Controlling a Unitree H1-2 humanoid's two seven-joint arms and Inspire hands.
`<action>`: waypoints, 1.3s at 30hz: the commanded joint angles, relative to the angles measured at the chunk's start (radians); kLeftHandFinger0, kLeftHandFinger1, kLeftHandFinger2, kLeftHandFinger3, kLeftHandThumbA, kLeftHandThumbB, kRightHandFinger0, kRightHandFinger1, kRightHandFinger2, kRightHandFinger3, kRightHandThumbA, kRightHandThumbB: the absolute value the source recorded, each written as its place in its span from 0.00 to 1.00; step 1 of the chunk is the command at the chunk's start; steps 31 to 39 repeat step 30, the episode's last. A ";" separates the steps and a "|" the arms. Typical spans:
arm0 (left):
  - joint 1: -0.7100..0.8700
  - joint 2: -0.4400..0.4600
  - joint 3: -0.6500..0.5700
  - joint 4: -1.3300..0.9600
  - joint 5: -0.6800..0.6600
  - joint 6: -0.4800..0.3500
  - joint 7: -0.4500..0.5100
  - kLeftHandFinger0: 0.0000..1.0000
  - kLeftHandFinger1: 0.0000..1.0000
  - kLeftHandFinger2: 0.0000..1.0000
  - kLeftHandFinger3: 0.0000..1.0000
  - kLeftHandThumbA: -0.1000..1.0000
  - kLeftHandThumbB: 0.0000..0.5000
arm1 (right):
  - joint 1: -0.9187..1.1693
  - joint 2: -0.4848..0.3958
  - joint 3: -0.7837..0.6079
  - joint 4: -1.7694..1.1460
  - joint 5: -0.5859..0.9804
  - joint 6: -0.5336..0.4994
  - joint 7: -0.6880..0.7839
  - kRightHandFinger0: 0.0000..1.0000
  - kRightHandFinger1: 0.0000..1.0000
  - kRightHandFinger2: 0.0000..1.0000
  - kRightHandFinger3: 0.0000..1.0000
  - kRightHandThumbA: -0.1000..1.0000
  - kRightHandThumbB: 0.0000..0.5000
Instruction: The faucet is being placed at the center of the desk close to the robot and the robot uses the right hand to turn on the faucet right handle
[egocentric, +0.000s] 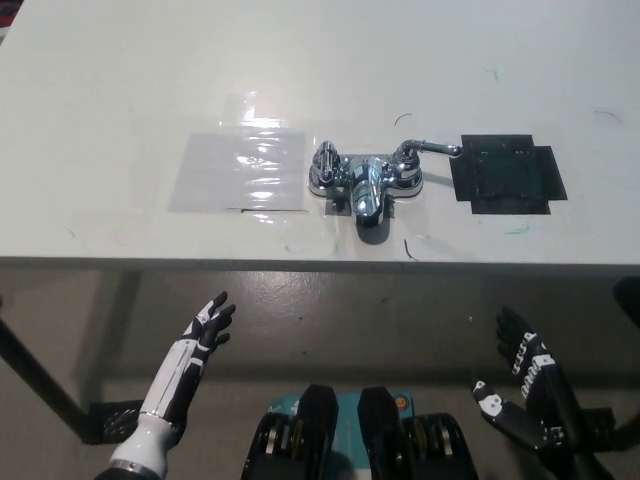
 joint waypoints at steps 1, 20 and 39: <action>-0.002 0.007 -0.007 -0.030 0.003 -0.026 -0.007 1.00 1.00 1.00 1.00 1.00 0.03 | -0.003 -0.009 0.014 -0.002 0.027 -0.048 0.026 1.00 1.00 1.00 1.00 0.57 0.07; 0.043 0.011 -0.005 -0.043 0.003 -0.022 -0.005 1.00 1.00 1.00 1.00 1.00 0.04 | 0.012 -0.038 0.052 0.015 0.003 -0.064 0.036 1.00 1.00 1.00 1.00 0.60 0.14; 0.033 0.011 -0.002 -0.033 0.000 -0.035 -0.005 1.00 1.00 1.00 1.00 1.00 0.03 | 0.001 -0.041 0.053 0.010 0.009 -0.058 0.033 1.00 1.00 1.00 1.00 0.60 0.15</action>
